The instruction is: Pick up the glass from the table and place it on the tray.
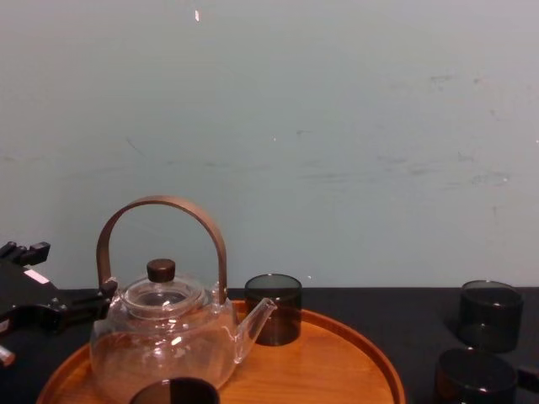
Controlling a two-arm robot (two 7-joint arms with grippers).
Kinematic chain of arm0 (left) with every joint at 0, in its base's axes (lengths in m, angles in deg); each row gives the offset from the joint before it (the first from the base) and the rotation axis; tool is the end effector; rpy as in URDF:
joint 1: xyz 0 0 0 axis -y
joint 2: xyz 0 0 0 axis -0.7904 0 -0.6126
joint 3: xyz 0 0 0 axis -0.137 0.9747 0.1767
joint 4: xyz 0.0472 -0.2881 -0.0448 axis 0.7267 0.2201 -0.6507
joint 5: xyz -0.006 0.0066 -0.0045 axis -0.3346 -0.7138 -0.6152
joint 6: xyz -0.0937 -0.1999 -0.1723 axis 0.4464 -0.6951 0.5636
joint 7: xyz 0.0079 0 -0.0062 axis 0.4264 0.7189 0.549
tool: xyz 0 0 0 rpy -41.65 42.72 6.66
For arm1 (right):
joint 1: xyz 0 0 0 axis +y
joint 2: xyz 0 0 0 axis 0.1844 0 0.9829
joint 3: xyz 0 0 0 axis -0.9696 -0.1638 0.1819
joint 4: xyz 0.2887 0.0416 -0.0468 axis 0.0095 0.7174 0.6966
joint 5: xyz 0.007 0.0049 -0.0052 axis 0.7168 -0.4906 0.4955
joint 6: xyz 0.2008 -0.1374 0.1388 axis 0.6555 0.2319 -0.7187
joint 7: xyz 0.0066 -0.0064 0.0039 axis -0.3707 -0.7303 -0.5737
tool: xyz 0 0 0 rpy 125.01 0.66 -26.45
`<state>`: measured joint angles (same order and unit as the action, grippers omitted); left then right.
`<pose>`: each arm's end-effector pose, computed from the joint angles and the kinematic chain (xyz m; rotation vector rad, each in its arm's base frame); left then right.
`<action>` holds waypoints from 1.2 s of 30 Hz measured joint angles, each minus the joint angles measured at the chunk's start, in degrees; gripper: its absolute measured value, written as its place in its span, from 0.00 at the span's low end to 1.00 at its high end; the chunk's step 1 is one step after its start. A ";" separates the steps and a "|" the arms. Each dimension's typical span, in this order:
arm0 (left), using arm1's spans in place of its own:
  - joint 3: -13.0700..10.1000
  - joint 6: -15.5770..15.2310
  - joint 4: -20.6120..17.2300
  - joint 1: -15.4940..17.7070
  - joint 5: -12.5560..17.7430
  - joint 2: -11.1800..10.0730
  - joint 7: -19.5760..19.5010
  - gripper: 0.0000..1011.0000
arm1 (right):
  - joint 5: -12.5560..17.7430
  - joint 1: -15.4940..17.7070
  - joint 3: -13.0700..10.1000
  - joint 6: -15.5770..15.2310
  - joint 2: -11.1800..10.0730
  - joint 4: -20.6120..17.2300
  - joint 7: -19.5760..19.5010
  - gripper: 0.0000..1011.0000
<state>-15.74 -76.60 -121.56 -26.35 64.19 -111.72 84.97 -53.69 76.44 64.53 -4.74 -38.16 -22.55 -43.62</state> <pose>0.3319 0.0932 -0.3010 0.3044 -0.2850 1.2480 0.2932 -0.0751 -0.3433 -0.2631 -0.0280 -0.9834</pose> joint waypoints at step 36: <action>0.00 0.00 0.00 0.00 0.00 0.00 0.00 1.00 | -2.54 -4.22 -1.97 0.25 5.73 7.49 5.93 0.99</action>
<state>-15.74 -76.60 -121.56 -26.35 64.19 -111.72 84.97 -56.23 72.22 62.56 -4.49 -32.43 -15.07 -37.70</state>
